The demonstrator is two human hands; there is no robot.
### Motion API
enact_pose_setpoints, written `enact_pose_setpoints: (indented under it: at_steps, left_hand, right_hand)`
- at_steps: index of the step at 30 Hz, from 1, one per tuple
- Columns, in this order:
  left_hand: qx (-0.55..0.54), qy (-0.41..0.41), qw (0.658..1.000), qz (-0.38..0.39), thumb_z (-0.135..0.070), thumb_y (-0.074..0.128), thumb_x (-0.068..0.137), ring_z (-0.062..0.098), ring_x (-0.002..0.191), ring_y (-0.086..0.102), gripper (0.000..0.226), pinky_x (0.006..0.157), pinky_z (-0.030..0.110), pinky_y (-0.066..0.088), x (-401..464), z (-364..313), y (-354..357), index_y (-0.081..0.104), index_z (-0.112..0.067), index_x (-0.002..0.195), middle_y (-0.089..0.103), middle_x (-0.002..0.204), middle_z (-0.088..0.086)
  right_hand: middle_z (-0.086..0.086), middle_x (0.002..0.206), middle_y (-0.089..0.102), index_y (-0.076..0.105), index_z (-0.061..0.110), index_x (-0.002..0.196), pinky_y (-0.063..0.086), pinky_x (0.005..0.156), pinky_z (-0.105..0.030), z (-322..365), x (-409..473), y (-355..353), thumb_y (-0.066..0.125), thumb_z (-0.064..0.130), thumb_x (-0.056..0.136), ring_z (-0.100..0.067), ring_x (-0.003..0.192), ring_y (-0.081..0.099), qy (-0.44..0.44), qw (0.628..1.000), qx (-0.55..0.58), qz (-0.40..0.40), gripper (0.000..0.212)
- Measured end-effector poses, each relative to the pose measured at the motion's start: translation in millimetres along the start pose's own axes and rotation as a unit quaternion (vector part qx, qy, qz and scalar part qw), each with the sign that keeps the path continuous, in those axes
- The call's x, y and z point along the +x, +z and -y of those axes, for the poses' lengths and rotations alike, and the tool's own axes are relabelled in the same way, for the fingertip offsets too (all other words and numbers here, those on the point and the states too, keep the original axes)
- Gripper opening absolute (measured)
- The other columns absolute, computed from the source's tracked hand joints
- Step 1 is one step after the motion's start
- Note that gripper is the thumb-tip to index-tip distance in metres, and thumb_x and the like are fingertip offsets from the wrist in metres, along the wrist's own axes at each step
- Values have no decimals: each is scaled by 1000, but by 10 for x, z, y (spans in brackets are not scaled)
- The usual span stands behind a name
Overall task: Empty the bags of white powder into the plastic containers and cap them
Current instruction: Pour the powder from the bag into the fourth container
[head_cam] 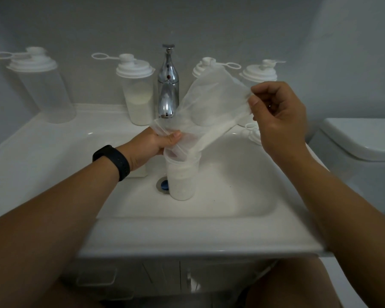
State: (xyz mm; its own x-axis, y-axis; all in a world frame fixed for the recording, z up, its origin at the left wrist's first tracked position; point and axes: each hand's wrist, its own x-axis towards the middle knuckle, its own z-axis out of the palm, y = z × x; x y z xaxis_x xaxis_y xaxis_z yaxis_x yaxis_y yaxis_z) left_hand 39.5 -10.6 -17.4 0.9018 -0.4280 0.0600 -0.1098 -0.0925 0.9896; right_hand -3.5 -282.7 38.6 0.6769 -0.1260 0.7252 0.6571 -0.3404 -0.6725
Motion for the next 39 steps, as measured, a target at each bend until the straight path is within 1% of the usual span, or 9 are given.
enact_pose_setpoints:
  at_steps: [5, 8, 12, 20, 26, 30, 34, 37, 39]
  left_hand:
    - [-8, -2, 1000, -7, -32, 62, 90, 27, 122, 67, 50, 105, 39, 54, -9, -7, -1, 63, -7, 133, 70, 130, 11]
    - [-13, -3, 1000, -7, -32, 62, 89, 25, 120, 68, 47, 100, 34, 56, -15, -2, 8, 65, -10, 130, 72, 128, 8]
    - [-12, -5, 1000, -15, -32, 63, 88, 25, 121, 67, 49, 103, 36, 54, -8, 0, 6, 64, -9, 132, 71, 129, 9]
    - [-17, 1, 1000, -8, -32, 62, 89, 23, 120, 68, 43, 99, 32, 56, -22, -18, 12, 66, -13, 127, 73, 127, 6]
    - [-13, 4, 1000, -11, -33, 62, 89, 24, 122, 67, 40, 102, 36, 54, -13, -14, 17, 68, -15, 125, 73, 127, 5]
    - [-15, 3, 1000, -8, -33, 62, 90, 24, 123, 66, 39, 105, 38, 52, -19, -12, 0, 69, -17, 125, 72, 129, 5]
    - [-17, 1, 1000, -14, -32, 63, 89, 24, 123, 66, 41, 101, 35, 53, -6, 3, 0, 68, -14, 126, 73, 127, 4]
    - [-18, 4, 1000, -11, -32, 62, 90, 25, 123, 66, 42, 105, 39, 52, -5, 1, 0, 67, -13, 127, 71, 130, 7]
    - [-13, 5, 1000, -7, -32, 62, 91, 24, 123, 66, 43, 105, 38, 53, -10, -8, 0, 66, -12, 129, 71, 130, 7]
  right_hand:
    - [9, 87, 66, 66, 15, 104, 55, 76, -29, 12, -1, -5, 66, 4, 95, -5, 79, 62, 11, 1000, 14, 1, 14]
    - [10, 87, 66, 66, 18, 104, 55, 75, -28, 10, 1, -3, 65, 5, 96, -5, 79, 62, 19, 1000, 12, 10, 15]
    - [13, 85, 66, 66, 25, 101, 54, 75, -27, 8, 5, -9, 66, 7, 96, -4, 78, 62, 15, 1000, 11, 2, 19]
    - [12, 88, 67, 66, 25, 102, 56, 77, -30, 32, -12, -7, 66, 10, 97, -4, 80, 63, -2, 1000, -2, -19, 16]
    - [10, 88, 67, 66, 16, 105, 55, 77, -26, 38, -17, 1, 68, 11, 96, -4, 81, 64, -11, 999, 3, -42, 11]
    - [10, 87, 67, 66, 18, 105, 55, 77, -26, 32, -18, 6, 69, 11, 95, -6, 80, 64, -8, 999, 4, -47, 12]
    - [11, 90, 67, 66, 19, 108, 55, 78, -27, 17, -17, 3, 66, 11, 97, -4, 82, 64, -2, 1000, -1, -29, 13]
    - [11, 90, 67, 66, 19, 107, 56, 78, -29, 6, -13, -2, 66, 11, 97, -4, 82, 64, -6, 999, -1, -37, 13]
    - [10, 89, 67, 65, 17, 107, 56, 78, -29, 3, -5, 0, 66, 11, 97, -5, 82, 64, -5, 999, 0, -38, 12]
